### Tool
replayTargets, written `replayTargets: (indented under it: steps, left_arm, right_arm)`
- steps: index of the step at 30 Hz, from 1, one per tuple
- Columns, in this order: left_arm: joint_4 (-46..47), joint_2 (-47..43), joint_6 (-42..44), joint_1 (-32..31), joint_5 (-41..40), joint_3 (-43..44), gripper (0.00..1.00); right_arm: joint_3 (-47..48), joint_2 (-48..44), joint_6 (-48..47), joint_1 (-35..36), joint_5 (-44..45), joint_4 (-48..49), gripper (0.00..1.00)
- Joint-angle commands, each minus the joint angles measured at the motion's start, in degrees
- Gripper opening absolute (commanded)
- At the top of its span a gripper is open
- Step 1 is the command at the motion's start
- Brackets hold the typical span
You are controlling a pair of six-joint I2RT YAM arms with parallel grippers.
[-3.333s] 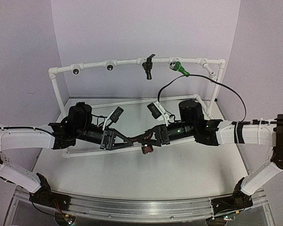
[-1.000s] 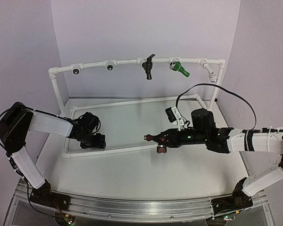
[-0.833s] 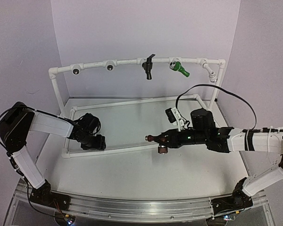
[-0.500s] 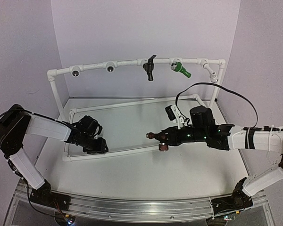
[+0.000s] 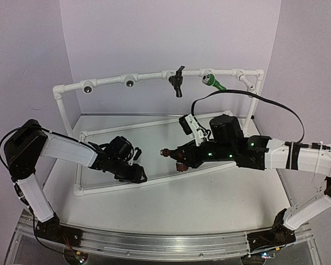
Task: Install the water faucets
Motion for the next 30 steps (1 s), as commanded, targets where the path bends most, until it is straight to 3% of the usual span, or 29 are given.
replayTargets:
  steps: [1,4,6,10,19,26,30]
  left_arm:
    - [3.01,-4.46,5.64,-0.70,4.07,-0.03,0.67]
    - [2.83,-4.83,9.88,-0.81,7.59,-0.19,0.79]
    - [1.12,-4.66,12.68,-1.54,7.93,0.25,0.81]
    - [-7.03,-4.08,19.54,-5.90,1.55,4.27,0.80]
    - [-9.94,-0.79,26.81,-9.73,-8.62,5.01,0.79]
    - [-8.70,5.65,28.10,-11.15,-12.97,6.66,0.69]
    - [-7.85,8.17,27.56,-11.15,-15.12,7.44,0.56]
  right_arm:
    - [8.91,0.36,-10.19,4.43,11.62,-7.41,0.00]
    - [13.60,1.00,-14.06,5.68,14.84,-10.02,0.00]
    - [17.71,2.10,-17.99,5.82,15.12,-12.11,0.00]
    - [25.42,4.80,-24.32,5.88,17.31,-14.41,0.00]
    - [39.19,12.26,-43.83,8.37,34.26,-16.09,0.00]
    - [48.91,20.01,-55.34,10.91,41.29,-13.01,0.00]
    - [53.68,26.09,-63.19,12.94,49.12,-8.65,0.00]
